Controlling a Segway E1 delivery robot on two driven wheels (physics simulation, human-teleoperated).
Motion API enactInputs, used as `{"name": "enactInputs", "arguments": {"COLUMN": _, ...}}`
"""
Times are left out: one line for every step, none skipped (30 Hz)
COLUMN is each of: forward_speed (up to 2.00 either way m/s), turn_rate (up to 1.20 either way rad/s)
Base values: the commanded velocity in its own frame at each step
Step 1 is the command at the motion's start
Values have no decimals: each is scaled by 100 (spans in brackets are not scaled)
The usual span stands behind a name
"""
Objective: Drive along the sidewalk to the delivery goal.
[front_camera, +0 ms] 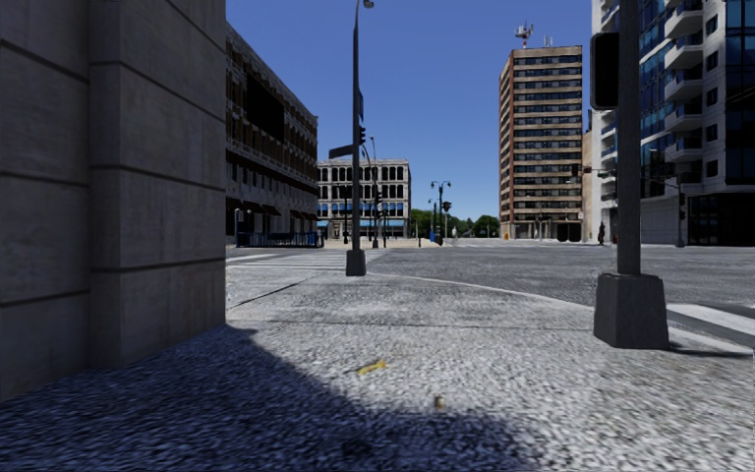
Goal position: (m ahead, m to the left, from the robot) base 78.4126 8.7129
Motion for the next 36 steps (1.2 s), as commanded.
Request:
{"name": "enactInputs", "arguments": {"forward_speed": 200, "turn_rate": 0}}
{"name": "enactInputs", "arguments": {"forward_speed": 200, "turn_rate": 0}}
{"name": "enactInputs", "arguments": {"forward_speed": 200, "turn_rate": 0}}
{"name": "enactInputs", "arguments": {"forward_speed": 200, "turn_rate": 0}}
{"name": "enactInputs", "arguments": {"forward_speed": 200, "turn_rate": 1}}
{"name": "enactInputs", "arguments": {"forward_speed": 200, "turn_rate": 1}}
{"name": "enactInputs", "arguments": {"forward_speed": 200, "turn_rate": 10}}
{"name": "enactInputs", "arguments": {"forward_speed": 200, "turn_rate": 15}}
{"name": "enactInputs", "arguments": {"forward_speed": 200, "turn_rate": 18}}
{"name": "enactInputs", "arguments": {"forward_speed": 200, "turn_rate": 20}}
{"name": "enactInputs", "arguments": {"forward_speed": 200, "turn_rate": 20}}
{"name": "enactInputs", "arguments": {"forward_speed": 200, "turn_rate": 21}}
{"name": "enactInputs", "arguments": {"forward_speed": 200, "turn_rate": 22}}
{"name": "enactInputs", "arguments": {"forward_speed": 200, "turn_rate": 23}}
{"name": "enactInputs", "arguments": {"forward_speed": 200, "turn_rate": 23}}
{"name": "enactInputs", "arguments": {"forward_speed": 200, "turn_rate": 23}}
{"name": "enactInputs", "arguments": {"forward_speed": 200, "turn_rate": 24}}
{"name": "enactInputs", "arguments": {"forward_speed": 200, "turn_rate": 24}}
{"name": "enactInputs", "arguments": {"forward_speed": 200, "turn_rate": 26}}
{"name": "enactInputs", "arguments": {"forward_speed": 200, "turn_rate": 34}}
{"name": "enactInputs", "arguments": {"forward_speed": 200, "turn_rate": 34}}
{"name": "enactInputs", "arguments": {"forward_speed": 200, "turn_rate": 36}}
{"name": "enactInputs", "arguments": {"forward_speed": 200, "turn_rate": 37}}
{"name": "enactInputs", "arguments": {"forward_speed": 200, "turn_rate": 38}}
{"name": "enactInputs", "arguments": {"forward_speed": 200, "turn_rate": 38}}
{"name": "enactInputs", "arguments": {"forward_speed": 200, "turn_rate": 38}}
{"name": "enactInputs", "arguments": {"forward_speed": 200, "turn_rate": 38}}
{"name": "enactInputs", "arguments": {"forward_speed": 200, "turn_rate": 38}}
{"name": "enactInputs", "arguments": {"forward_speed": 200, "turn_rate": 38}}
{"name": "enactInputs", "arguments": {"forward_speed": 200, "turn_rate": 38}}
{"name": "enactInputs", "arguments": {"forward_speed": 200, "turn_rate": 38}}
{"name": "enactInputs", "arguments": {"forward_speed": 200, "turn_rate": 38}}
{"name": "enactInputs", "arguments": {"forward_speed": 200, "turn_rate": 38}}
{"name": "enactInputs", "arguments": {"forward_speed": 200, "turn_rate": 38}}
{"name": "enactInputs", "arguments": {"forward_speed": 200, "turn_rate": 38}}
{"name": "enactInputs", "arguments": {"forward_speed": 200, "turn_rate": 38}}
